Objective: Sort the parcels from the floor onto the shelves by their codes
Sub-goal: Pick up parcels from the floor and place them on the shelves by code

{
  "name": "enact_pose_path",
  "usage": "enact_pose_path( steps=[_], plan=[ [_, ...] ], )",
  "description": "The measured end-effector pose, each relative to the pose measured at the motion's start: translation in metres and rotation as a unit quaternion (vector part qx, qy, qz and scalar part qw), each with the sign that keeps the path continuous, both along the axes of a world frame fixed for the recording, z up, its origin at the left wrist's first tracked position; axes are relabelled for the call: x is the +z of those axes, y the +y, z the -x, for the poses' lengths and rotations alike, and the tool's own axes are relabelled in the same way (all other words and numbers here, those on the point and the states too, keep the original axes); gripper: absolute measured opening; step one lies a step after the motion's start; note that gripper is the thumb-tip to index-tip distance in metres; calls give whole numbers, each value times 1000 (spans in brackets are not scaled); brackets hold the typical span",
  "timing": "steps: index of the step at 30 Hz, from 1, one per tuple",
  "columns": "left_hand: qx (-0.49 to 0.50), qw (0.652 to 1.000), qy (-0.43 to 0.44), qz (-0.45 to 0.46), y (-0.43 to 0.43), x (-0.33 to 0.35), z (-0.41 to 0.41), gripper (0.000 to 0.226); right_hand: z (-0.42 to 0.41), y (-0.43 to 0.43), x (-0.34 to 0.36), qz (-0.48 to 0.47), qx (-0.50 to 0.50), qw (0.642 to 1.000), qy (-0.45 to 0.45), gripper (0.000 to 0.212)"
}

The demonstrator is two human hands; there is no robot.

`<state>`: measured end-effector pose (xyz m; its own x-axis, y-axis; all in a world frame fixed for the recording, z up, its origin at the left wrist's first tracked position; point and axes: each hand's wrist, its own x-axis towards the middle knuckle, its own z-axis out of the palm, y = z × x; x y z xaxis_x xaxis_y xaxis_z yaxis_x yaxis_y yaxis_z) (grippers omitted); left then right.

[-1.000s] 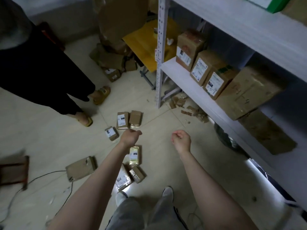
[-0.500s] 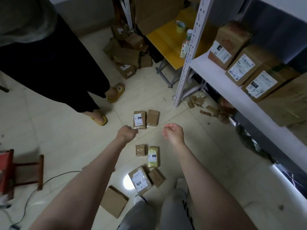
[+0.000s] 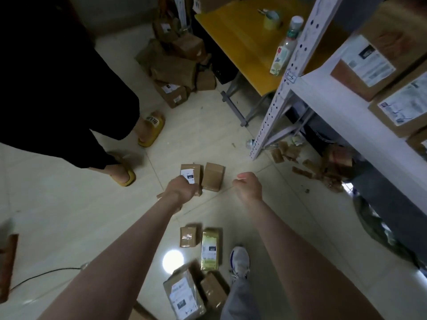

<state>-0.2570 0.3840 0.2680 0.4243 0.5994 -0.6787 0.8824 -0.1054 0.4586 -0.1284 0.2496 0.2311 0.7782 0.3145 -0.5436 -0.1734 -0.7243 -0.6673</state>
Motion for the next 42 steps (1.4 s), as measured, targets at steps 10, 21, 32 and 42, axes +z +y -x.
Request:
enact_pose_path(
  steps=[10, 21, 32, 42],
  plan=[
    [23, 999, 28, -37, 37, -190, -76, 47, -59, 55, -170, 57, 15, 998, 22, 41],
    [-18, 991, 82, -103, 34, -383, -149, 94, -134, 42, -340, 33, -73, 996, 43, 60],
    [29, 980, 127, -152, 27, -516, -183, 147, -169, -8, -436, -11, -77, 995, 66, 35],
    [116, 984, -124, 48, -26, -369, -175, 104, -138, -32, -303, -42, -142, 986, 83, 16]
  ],
)
